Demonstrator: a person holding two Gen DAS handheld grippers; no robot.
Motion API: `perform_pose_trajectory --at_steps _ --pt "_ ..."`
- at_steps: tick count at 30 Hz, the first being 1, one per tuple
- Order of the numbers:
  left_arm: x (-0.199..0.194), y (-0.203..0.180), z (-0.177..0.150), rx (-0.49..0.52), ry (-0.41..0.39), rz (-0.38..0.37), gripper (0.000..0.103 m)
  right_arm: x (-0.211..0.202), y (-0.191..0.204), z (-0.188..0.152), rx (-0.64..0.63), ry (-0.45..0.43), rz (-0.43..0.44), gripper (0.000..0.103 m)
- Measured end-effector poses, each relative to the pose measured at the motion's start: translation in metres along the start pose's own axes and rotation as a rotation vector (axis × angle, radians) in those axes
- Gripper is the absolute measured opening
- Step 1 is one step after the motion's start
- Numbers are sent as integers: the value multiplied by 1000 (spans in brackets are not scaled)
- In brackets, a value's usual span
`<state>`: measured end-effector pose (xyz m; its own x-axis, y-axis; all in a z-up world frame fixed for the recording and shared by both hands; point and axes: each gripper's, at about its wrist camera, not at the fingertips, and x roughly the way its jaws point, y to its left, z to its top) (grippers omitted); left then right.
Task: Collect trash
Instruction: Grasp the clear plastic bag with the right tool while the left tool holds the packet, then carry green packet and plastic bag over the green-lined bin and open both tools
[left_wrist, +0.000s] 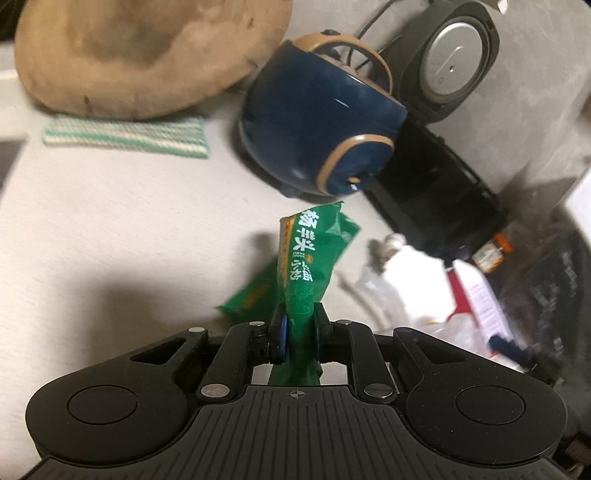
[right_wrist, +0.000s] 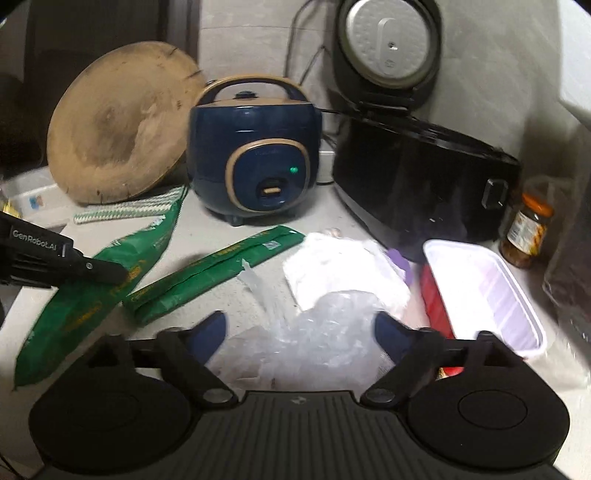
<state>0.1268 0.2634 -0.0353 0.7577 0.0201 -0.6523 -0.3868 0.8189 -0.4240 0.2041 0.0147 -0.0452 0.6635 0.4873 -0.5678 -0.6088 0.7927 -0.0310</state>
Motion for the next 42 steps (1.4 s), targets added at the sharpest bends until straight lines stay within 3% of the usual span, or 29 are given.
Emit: perform_pose_trajectory --at_steps 4,7,18,21,24,26,29,36,42 --pt "-8 -5 -5 74 -12 22 17 9 3 -8 -56 17 -4 90" --pt "-8 -6 -4 74 -5 18 17 22 0 -17 -43 100 -1 90" --pt "-4 -8 -6 88 31 0 17 48 22 -30 -49 138 -10 90" --pt "-3 -7 -6 88 38 4 17 47 19 -29 -33 145 2 81" --pt "-1 -9 -6 91 42 -5 17 44 16 -27 -18 161 16 65" --pt "1 -12 -6 99 47 -15 17 41 11 -25 7 174 24 40" --pt "3 -19 -7 116 54 -34 17 30 3 -21 71 175 64 24" --pt "12 -42 -8 163 69 -116 17 -13 -11 -14 150 98 120 20" --pt "24 -84 -14 271 117 -244 17 -41 -25 -24 188 68 81 19"
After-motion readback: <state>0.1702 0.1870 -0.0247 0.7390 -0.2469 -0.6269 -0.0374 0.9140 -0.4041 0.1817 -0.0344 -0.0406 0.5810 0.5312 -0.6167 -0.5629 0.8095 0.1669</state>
